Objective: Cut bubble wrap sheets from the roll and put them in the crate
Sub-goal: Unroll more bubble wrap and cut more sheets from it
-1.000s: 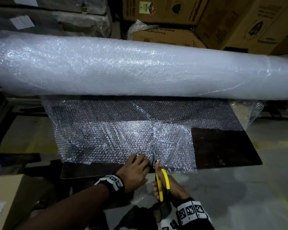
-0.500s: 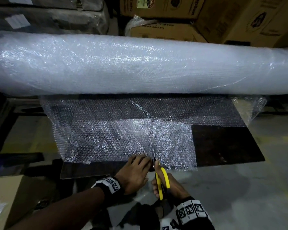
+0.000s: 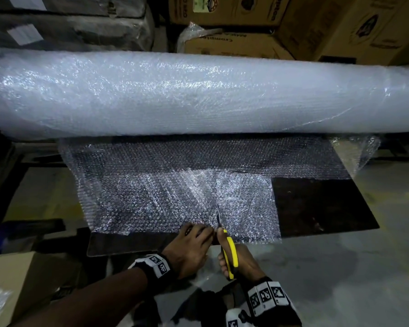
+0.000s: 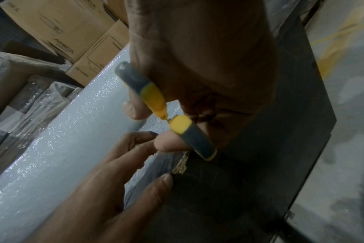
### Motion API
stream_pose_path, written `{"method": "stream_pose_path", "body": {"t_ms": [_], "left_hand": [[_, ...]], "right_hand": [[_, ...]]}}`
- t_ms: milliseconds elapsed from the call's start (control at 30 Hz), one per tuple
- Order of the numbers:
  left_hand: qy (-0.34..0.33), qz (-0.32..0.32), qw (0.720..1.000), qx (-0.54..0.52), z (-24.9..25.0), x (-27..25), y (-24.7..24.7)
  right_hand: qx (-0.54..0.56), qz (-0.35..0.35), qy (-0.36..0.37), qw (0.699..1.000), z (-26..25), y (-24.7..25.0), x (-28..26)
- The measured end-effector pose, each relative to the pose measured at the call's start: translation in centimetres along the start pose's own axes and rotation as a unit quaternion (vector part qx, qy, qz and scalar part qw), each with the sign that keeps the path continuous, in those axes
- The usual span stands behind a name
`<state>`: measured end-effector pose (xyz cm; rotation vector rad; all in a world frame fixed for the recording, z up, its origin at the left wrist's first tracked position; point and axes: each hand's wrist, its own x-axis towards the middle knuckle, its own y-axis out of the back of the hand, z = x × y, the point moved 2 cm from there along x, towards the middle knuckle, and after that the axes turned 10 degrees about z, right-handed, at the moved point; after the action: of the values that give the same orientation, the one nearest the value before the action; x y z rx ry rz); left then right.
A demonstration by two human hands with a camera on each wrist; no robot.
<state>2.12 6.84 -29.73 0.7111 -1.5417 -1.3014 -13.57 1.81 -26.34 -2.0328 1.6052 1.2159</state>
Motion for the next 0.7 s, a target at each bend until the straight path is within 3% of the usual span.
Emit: {"method": "stream_pose_path", "body": {"t_ms": [233,400,700], "left_hand": [[-0.001,-0.018,1.0,0.003,0.0,-0.1,-0.7],[-0.002,-0.011,1.0,0.001,0.0,-0.1,-0.6],[-0.007,0.019,1.0,-0.001,0.4,0.0,-0.7]], "right_hand": [[-0.004,-0.049,-0.011,0.999,-1.1,0.5,-0.3],[-0.021,-0.019,0.017,0.999,-1.8,0.4,-0.1],[-0.017,-0.021,-0.015,1.0,-2.1,0.2,0.7]]}}
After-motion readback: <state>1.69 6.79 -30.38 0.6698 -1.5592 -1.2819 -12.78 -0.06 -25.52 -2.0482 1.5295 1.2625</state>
